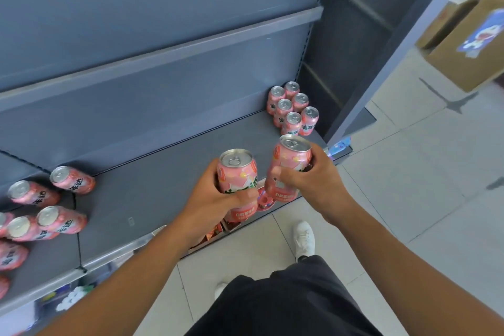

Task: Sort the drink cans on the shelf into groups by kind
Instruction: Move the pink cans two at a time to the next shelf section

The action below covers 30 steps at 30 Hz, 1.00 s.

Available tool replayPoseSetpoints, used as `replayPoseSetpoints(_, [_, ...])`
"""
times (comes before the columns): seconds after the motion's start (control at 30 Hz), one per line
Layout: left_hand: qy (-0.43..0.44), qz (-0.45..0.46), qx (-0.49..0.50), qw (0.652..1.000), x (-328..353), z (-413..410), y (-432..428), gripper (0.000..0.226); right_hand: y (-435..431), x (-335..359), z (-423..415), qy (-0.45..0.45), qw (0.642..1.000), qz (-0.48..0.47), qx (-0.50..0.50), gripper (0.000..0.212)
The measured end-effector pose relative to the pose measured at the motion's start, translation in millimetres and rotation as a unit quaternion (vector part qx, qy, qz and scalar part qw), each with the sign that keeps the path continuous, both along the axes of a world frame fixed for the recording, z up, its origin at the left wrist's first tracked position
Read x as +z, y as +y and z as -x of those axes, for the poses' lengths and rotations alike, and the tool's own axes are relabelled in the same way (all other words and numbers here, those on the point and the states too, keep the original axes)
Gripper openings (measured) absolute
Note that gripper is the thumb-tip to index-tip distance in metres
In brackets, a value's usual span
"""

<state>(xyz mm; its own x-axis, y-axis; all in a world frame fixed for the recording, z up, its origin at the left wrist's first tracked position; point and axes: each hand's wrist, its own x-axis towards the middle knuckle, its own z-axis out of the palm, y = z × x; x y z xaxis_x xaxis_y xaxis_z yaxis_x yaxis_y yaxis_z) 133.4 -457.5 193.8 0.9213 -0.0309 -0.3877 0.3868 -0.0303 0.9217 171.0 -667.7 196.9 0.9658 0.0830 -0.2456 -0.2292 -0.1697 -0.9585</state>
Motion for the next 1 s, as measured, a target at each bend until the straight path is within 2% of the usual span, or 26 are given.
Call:
replayPoseSetpoints(0.2, [0.017, -0.034, 0.023, 0.999, -13, -53, -71, 0.071, -67, -25, -70, -0.009, 0.998, 0.008, 0.058, 0.058])
replayPoseSetpoints(0.3, [0.036, -0.056, 0.053, 0.996, -22, -81, -109, 0.063, -106, -32, -104, 0.006, 0.995, 0.014, 0.099, 0.070])
replayPoseSetpoints(0.47, [0.058, -0.084, 0.092, 0.991, -30, -113, -168, 0.061, -158, -38, -145, 0.031, 0.990, 0.026, 0.134, 0.057])
replayPoseSetpoints(0.63, [0.080, -0.062, 0.121, 0.987, -46, -139, -194, 0.070, -184, -54, -176, 0.057, 0.987, 0.053, 0.141, 0.058])
replayPoseSetpoints(0.8, [0.091, -0.055, 0.086, 0.991, -67, -163, -196, 0.070, -188, -77, -201, 0.068, 0.982, 0.118, 0.133, 0.062])
replayPoseSetpoints(1.0, [0.043, -0.082, 0.018, 0.996, -106, -195, -190, 0.068, -181, -100, -223, 0.081, 0.970, 0.189, 0.128, 0.062])
